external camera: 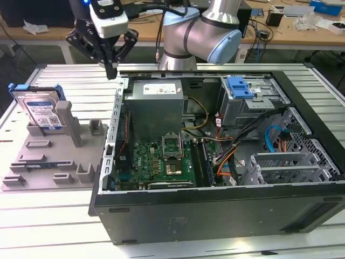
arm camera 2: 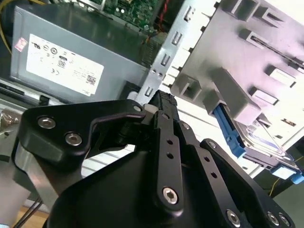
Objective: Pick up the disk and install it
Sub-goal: 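Reach for the disk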
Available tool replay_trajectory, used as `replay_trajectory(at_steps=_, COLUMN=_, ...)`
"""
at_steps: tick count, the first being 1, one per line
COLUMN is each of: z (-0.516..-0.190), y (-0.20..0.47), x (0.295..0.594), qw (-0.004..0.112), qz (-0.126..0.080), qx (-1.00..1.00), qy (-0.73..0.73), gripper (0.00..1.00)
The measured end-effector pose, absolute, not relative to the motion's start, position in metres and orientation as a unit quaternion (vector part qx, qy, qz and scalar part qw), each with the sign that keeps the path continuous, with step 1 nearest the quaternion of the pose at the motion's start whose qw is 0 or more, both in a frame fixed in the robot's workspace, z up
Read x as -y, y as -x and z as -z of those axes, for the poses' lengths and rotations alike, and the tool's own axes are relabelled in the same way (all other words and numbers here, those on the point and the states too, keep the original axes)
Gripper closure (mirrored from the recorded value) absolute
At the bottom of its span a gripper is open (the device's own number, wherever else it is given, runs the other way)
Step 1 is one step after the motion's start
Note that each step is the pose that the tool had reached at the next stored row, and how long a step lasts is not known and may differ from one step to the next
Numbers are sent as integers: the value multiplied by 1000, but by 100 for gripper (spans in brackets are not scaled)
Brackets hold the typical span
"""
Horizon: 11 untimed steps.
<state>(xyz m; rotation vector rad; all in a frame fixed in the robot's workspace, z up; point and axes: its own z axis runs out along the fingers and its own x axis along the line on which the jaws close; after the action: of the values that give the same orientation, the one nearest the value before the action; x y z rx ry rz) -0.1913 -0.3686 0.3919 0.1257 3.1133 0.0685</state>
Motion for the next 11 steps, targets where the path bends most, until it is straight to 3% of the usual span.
replay_trajectory(at_steps=11, z=-390, y=231, x=352, qw=13, qz=-22, qx=-999, qy=-41, gripper=89)
